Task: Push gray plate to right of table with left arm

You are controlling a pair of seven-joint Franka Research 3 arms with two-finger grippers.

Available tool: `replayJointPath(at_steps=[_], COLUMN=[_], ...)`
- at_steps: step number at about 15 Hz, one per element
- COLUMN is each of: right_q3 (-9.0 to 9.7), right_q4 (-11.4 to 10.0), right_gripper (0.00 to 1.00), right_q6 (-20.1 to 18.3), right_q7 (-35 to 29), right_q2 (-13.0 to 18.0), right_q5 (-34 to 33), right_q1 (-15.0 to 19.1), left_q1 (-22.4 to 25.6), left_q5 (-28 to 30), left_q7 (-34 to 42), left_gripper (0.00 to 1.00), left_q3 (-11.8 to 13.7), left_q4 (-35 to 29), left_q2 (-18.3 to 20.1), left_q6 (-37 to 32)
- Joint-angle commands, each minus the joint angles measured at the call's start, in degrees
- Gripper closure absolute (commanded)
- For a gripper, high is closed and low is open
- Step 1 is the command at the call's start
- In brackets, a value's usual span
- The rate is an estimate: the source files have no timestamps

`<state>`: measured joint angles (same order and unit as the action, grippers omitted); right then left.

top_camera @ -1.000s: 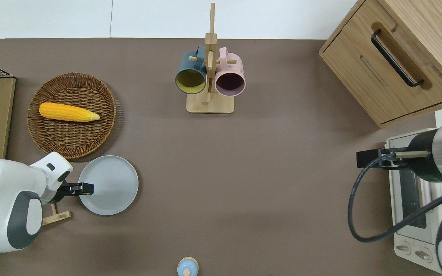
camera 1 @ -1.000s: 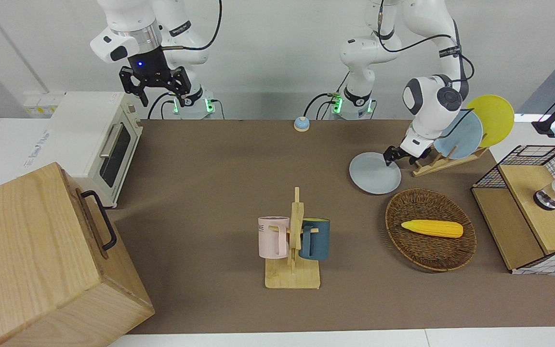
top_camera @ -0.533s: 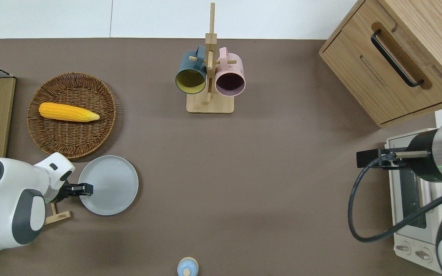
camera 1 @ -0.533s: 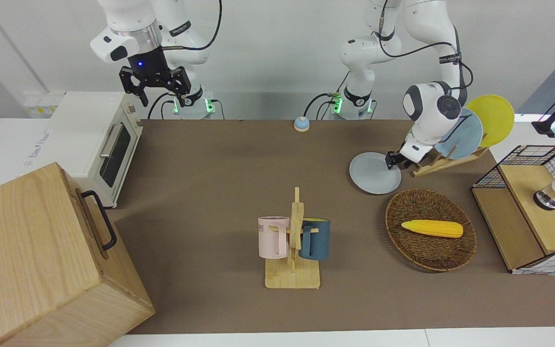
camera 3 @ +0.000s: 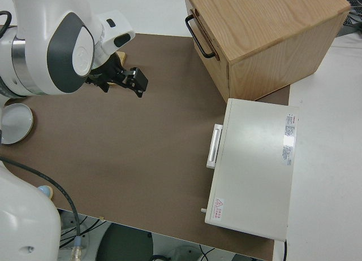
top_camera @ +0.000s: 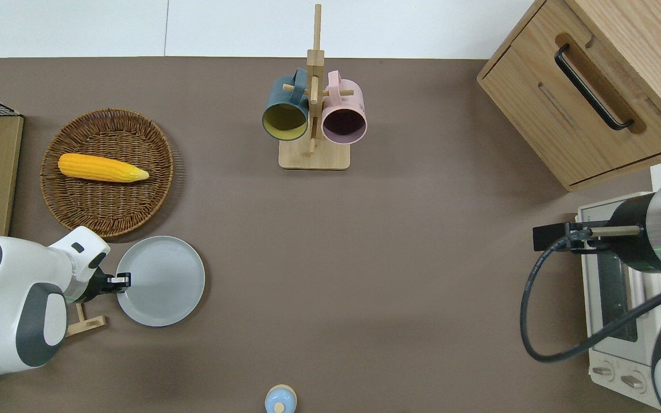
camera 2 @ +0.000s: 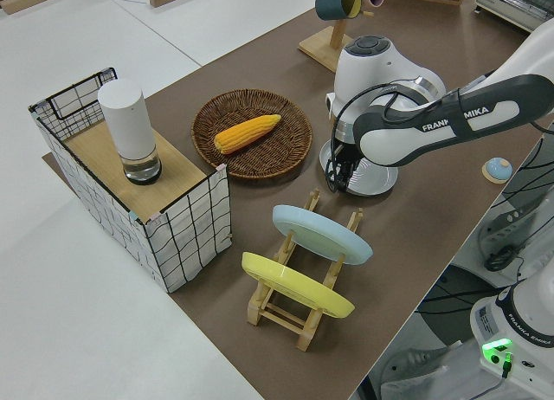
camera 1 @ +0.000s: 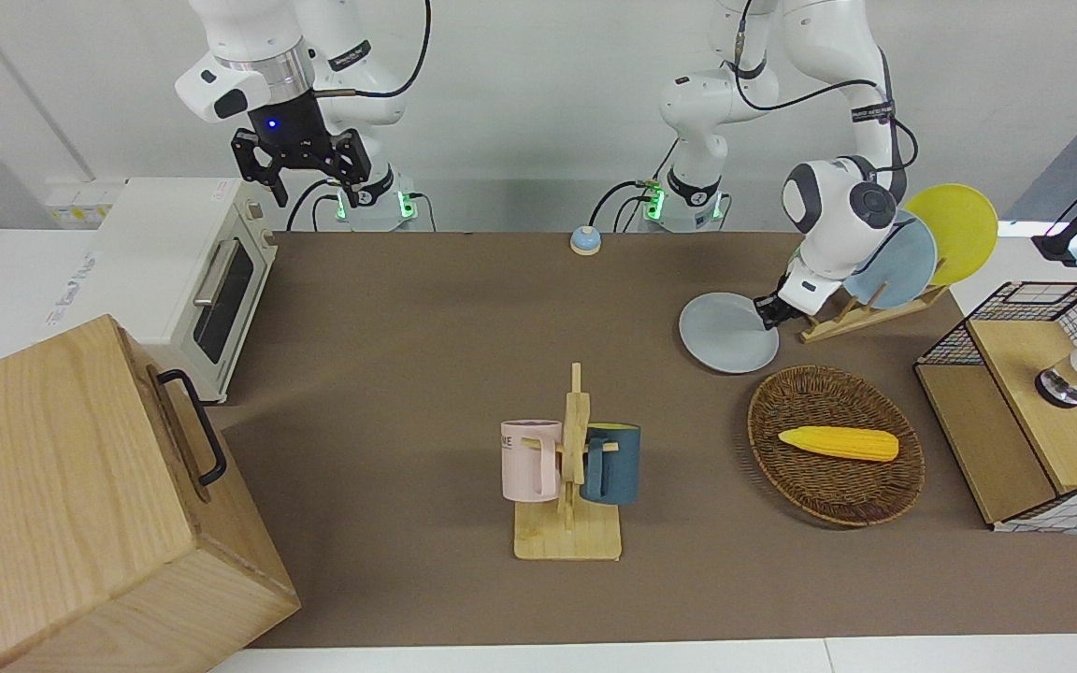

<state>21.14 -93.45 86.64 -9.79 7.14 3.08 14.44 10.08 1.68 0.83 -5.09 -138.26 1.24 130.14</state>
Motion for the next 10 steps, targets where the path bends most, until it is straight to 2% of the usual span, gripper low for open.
replayJointPath(at_steps=[1,5,8,10], right_q3=[0.83,0.83,0.83,0.83], right_q4=[-1.56,-1.56,-1.56,-1.56], right_gripper=[0.005,0.005,0.005,0.005], right_q6=[0.01,0.02,0.02,0.02], right_q7=[-0.58,-0.58,-0.67,-0.58], right_q2=[1.57,1.57,1.57,1.57], right_q5=[1.23,1.23,1.23,1.23], right_q1=[1.47,1.38,1.38,1.38], left_q1=[0.29,0.11,-1.82,-4.53], left_q5=[0.52,2.36,3.41,6.92], left_q7=[-1.62,-4.43,-4.96,-5.83], left_gripper=[1.00,1.00,1.00,1.00], left_q3=[-1.50,-4.92,-6.25,-6.51], left_q4=[-0.87,-0.96,-0.87,-0.87], left_q2=[-0.54,-0.63,-0.72,-0.72], left_q6=[1.35,1.17,1.00,0.82])
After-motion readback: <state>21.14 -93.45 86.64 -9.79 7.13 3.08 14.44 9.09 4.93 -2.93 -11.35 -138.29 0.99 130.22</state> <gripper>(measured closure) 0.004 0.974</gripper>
